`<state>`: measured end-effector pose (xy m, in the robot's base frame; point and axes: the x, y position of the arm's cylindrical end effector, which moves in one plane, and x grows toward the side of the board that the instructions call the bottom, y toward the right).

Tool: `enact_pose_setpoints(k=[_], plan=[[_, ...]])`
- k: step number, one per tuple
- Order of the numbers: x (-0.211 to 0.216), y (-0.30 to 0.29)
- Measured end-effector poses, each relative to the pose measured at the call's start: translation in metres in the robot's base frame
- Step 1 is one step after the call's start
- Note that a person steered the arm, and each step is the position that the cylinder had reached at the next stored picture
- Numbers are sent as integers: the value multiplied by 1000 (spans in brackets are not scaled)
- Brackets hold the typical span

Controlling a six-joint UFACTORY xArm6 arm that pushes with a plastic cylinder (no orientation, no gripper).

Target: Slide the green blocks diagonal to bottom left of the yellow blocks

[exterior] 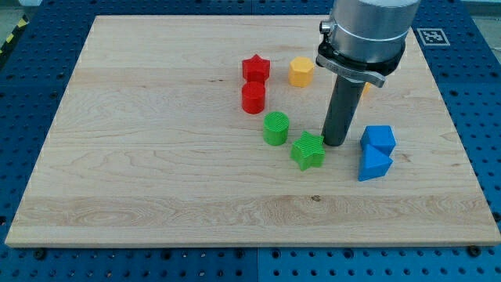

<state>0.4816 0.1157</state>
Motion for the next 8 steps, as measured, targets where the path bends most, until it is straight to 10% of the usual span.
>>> enact_pose_setpoints(k=[3, 8], plan=[[0, 48], [2, -43]])
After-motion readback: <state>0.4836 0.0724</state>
